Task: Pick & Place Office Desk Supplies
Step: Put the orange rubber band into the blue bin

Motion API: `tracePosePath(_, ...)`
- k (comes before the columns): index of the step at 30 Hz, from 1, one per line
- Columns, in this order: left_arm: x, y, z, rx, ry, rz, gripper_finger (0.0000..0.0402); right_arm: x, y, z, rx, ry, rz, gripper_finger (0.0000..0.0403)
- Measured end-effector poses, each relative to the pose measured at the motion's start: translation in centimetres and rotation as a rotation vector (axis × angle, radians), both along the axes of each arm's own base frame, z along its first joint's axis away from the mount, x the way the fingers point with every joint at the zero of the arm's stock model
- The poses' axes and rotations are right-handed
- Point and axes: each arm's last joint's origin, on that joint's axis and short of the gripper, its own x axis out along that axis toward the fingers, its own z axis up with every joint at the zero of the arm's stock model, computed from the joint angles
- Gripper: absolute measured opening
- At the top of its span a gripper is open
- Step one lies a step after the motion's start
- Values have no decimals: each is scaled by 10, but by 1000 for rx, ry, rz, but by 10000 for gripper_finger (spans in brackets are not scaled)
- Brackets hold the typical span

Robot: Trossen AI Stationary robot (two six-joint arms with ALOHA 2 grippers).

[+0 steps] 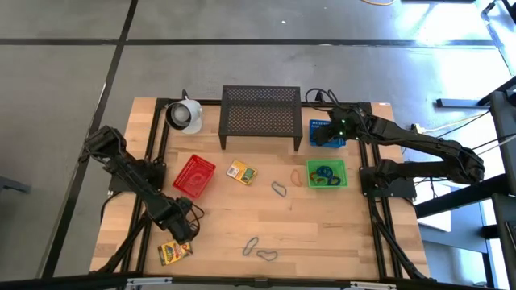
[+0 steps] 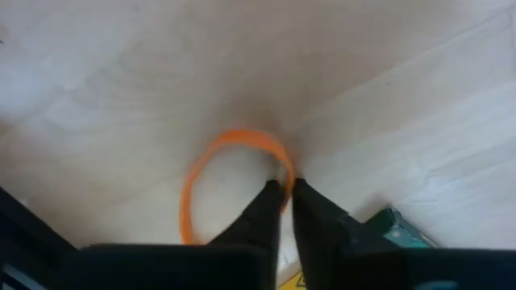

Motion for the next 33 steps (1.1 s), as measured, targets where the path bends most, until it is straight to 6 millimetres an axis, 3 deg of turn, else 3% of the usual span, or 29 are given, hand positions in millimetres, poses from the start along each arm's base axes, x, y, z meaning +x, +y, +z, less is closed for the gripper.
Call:
tracePosePath(7, 0, 0, 4, 4, -28, 3, 2, 0, 0, 0, 0, 0, 0, 237)
tracePosePath(16, 12, 15, 49, 102, -397, -23, 1, 4, -1, 4, -56, -36, 43, 237)
tracePosePath(23, 48, 36, 85, 295, -776, -132, 1, 20, 6, 19, -79, -238, 226, 237)
tracePosePath(28, 81, 66, 104, 472, -941, -204, 2, 33, 19, 36, -114, -439, 467, 237)
tracePosePath(33, 114, 105, 129, 663, -1139, -259, 2, 41, 35, 47, -228, -530, 658, 237)
